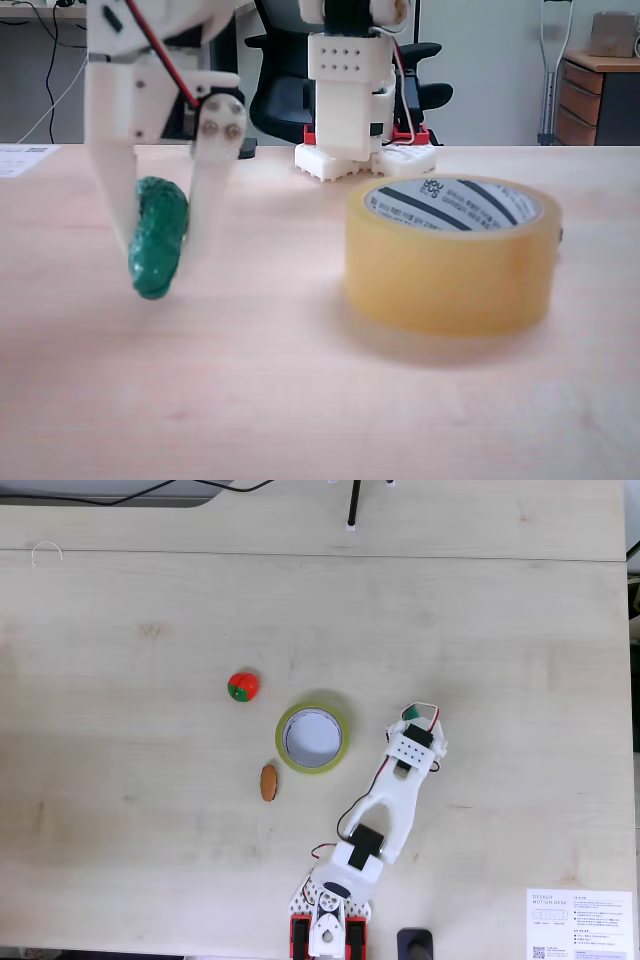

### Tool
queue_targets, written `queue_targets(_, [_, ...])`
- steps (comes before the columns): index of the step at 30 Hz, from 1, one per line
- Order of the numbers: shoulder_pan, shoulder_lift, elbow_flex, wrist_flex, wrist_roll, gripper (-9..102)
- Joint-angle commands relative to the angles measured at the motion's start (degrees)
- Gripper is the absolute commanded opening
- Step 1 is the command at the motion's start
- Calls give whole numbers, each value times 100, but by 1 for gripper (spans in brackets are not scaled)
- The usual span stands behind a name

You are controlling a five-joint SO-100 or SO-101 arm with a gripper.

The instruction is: Grasp a cucumber and put it in the hole.

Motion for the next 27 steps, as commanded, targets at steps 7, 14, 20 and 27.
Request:
queue_targets(7, [-26, 1942, -53, 914, 53, 4])
queue_targets(14, [-185, 3243, 220, 1345, 53, 6])
queue_targets(20, [-633, 4553, 800, 1696, 237, 6])
queue_targets(27, [-1969, 5889, 1538, 1758, 1371, 5])
